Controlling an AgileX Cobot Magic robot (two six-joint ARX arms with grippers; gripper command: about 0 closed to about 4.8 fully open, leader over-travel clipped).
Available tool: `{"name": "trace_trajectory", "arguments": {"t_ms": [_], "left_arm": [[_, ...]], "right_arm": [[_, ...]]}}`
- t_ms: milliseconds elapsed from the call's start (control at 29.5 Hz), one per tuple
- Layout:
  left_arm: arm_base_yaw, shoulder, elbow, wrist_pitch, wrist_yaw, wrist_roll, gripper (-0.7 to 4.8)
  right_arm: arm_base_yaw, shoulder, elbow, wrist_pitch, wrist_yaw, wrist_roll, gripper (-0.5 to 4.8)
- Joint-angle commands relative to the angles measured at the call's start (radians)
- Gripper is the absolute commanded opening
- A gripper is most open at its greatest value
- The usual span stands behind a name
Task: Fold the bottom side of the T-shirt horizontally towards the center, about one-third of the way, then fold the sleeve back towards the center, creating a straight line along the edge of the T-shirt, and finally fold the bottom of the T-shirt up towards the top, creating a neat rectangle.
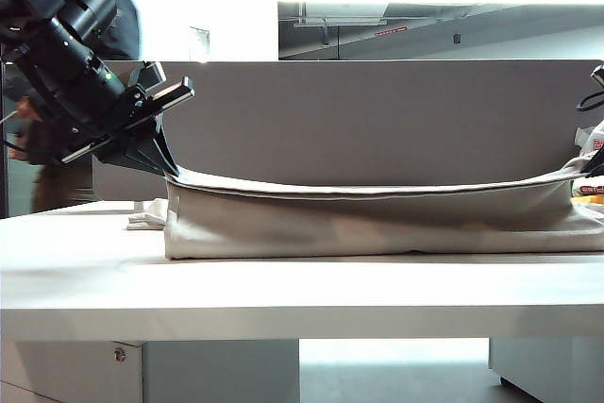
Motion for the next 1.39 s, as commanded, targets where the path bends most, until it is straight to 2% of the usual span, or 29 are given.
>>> {"name": "trace_trajectory", "arguments": {"t_ms": [34, 306, 815, 849, 883, 950, 1018, 1086, 1120, 1154, 1222, 1392], "left_arm": [[0.000, 0.035, 0.048, 0.002, 0.006, 0.024, -0.06], [0.000, 0.158, 0.175, -0.040, 0.018, 0.042, -0.06], [0.000, 0.261, 0.297, -0.032, 0.000, 0.055, -0.05], [-0.001, 0.266, 0.304, -0.034, 0.006, 0.055, -0.04], [-0.001, 0.269, 0.309, -0.035, 0.013, 0.055, 0.07], [-0.001, 0.272, 0.312, -0.035, 0.015, 0.055, 1.17], [-0.001, 0.273, 0.312, -0.033, 0.010, 0.056, 2.74], [-0.001, 0.273, 0.313, -0.031, 0.002, 0.076, 4.04], [0.000, 0.273, 0.314, -0.031, -0.012, 0.100, 4.63], [0.000, 0.272, 0.314, -0.035, -0.024, 0.116, 4.79], [0.005, 0.267, 0.320, -0.082, -0.031, 0.139, 4.79], [0.024, 0.262, 0.319, -0.239, -0.005, 0.136, 4.79]], "right_arm": [[0.007, 0.029, 0.045, 0.017, 0.006, -0.002, -0.07], [0.015, 0.097, 0.095, 0.015, 0.031, -0.003, -0.07], [0.014, 0.133, 0.125, 0.078, 0.062, -0.008, -0.06], [0.014, 0.137, 0.131, 0.078, 0.061, -0.008, 0.01], [0.014, 0.138, 0.134, 0.078, 0.061, -0.008, 0.30], [0.014, 0.138, 0.134, 0.082, 0.073, -0.008, 1.67], [0.014, 0.138, 0.134, 0.087, 0.084, -0.009, 3.25], [0.014, 0.138, 0.134, 0.100, 0.086, -0.014, 4.40], [0.014, 0.138, 0.134, 0.103, 0.090, -0.018, 4.60], [0.014, 0.138, 0.134, 0.104, 0.090, -0.028, 4.69], [0.014, 0.138, 0.134, 0.088, 0.077, -0.045, 4.68], [0.002, 0.138, 0.134, -0.026, 0.051, -0.091, 4.56]]}}
